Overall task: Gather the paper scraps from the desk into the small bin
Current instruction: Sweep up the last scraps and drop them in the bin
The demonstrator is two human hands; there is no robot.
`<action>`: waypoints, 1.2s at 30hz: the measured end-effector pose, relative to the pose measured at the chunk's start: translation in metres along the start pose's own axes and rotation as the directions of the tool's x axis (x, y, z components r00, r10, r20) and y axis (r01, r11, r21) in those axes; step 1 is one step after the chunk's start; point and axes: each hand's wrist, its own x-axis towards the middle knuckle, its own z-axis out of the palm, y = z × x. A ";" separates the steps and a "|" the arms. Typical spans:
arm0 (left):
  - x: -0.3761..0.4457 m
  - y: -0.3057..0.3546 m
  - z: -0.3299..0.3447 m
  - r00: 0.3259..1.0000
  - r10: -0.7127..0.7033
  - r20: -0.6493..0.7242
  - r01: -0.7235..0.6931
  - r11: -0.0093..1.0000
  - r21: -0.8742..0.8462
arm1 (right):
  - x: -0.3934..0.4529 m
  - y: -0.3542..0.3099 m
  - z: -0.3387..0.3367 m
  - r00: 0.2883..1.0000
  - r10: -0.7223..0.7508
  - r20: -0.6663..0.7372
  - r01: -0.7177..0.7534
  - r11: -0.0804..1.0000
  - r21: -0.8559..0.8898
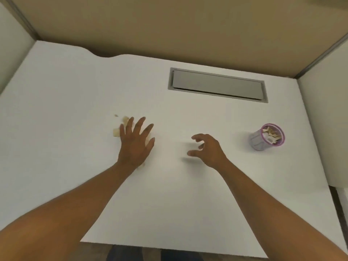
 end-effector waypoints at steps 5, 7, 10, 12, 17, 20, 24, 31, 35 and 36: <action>-0.048 -0.078 -0.004 0.946 -0.228 0.232 0.217 0.974 0.069 | 0.008 -0.018 0.083 0.993 0.073 0.093 -0.064 0.994 -0.089; -0.059 -0.088 -0.002 0.936 -0.170 0.308 0.169 0.985 0.029 | 0.010 -0.031 0.109 0.997 0.070 0.046 -0.066 0.995 -0.081; -0.064 -0.089 0.000 0.941 -0.042 0.335 0.058 0.998 -0.037 | 0.019 -0.052 0.145 1.000 -0.005 0.014 0.006 0.997 -0.079; -0.061 -0.086 0.000 0.959 0.013 0.282 0.011 0.996 -0.085 | 0.027 -0.069 0.160 0.998 -0.053 0.040 0.058 0.992 -0.111; -0.032 -0.101 -0.007 0.996 0.075 0.041 -0.070 0.991 -0.117 | 0.053 -0.100 0.162 0.961 -0.259 0.095 0.273 0.943 -0.192; -0.002 -0.127 -0.012 0.995 -0.002 0.103 0.011 0.996 -0.088 | 0.074 -0.111 0.157 0.916 -0.400 0.016 0.383 0.864 -0.327; 0.033 -0.152 -0.016 0.935 -0.021 0.353 0.055 0.995 -0.085 | 0.105 -0.131 0.173 0.857 -0.469 0.213 0.511 0.723 -0.464; 0.022 -0.154 -0.020 0.920 0.119 0.374 -0.051 0.981 -0.187 | 0.107 -0.128 0.197 0.754 -0.487 0.440 0.655 0.516 -0.552; -0.025 -0.135 -0.015 0.920 0.148 0.362 -0.068 0.972 -0.224 | 0.080 -0.098 0.189 0.741 -0.568 0.359 0.653 0.483 -0.584; -0.038 -0.131 -0.012 0.924 0.156 0.349 -0.081 0.972 -0.220 | 0.073 -0.091 0.185 0.746 -0.569 0.346 0.644 0.485 -0.592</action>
